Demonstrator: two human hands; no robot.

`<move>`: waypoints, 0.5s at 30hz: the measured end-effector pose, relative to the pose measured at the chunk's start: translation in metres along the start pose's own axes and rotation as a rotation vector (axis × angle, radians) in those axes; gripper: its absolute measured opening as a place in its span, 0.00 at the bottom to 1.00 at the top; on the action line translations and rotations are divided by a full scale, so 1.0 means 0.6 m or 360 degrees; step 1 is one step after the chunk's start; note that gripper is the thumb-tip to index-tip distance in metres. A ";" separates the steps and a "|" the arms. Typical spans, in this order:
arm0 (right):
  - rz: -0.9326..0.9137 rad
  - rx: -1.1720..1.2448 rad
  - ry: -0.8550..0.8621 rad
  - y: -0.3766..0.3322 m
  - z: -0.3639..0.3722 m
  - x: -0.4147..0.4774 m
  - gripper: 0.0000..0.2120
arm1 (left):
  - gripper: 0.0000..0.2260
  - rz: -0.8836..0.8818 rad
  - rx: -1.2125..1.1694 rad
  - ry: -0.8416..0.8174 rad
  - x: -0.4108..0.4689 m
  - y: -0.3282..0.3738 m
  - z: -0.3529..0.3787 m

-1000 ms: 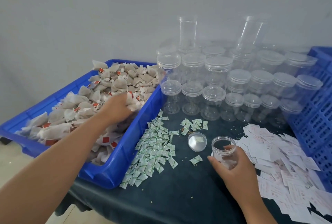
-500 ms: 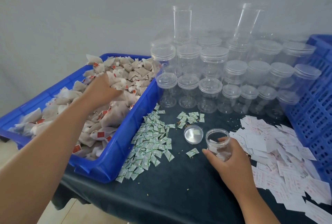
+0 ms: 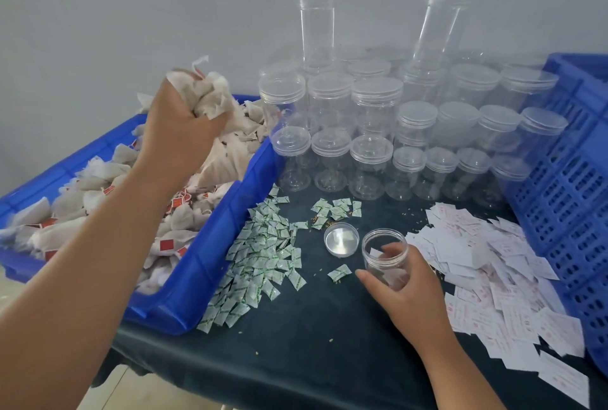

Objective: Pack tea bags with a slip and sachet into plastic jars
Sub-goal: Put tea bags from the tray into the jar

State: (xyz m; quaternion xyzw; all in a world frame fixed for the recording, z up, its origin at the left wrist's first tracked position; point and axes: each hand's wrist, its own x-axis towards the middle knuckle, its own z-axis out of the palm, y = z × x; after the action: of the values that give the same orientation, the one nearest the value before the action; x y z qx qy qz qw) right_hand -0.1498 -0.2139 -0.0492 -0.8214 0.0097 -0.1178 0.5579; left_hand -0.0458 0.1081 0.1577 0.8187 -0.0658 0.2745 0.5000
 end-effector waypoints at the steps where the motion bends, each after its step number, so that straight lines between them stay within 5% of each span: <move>1: -0.0003 0.0006 -0.0007 -0.003 -0.001 -0.001 0.25 | 0.11 0.0035 -0.0129 -0.0010 -0.003 0.019 0.012; 9: -0.0062 0.0031 -0.0081 -0.022 -0.003 -0.008 0.24 | 0.09 -0.0225 -0.1044 -0.0535 -0.059 0.109 0.142; 12: -0.0093 0.0030 -0.0120 -0.020 -0.005 -0.009 0.23 | 0.05 -0.0339 -0.0984 -0.0526 -0.112 0.106 0.204; 15: -0.0072 0.0017 -0.0125 -0.013 -0.005 -0.008 0.27 | 0.11 -0.0296 -0.0582 -0.0542 -0.151 0.077 0.235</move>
State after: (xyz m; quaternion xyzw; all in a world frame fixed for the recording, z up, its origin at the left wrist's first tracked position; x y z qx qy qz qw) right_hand -0.1558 -0.2131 -0.0417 -0.8224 -0.0314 -0.0979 0.5596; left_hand -0.0856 -0.0502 0.0976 0.7517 -0.1219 0.0692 0.6445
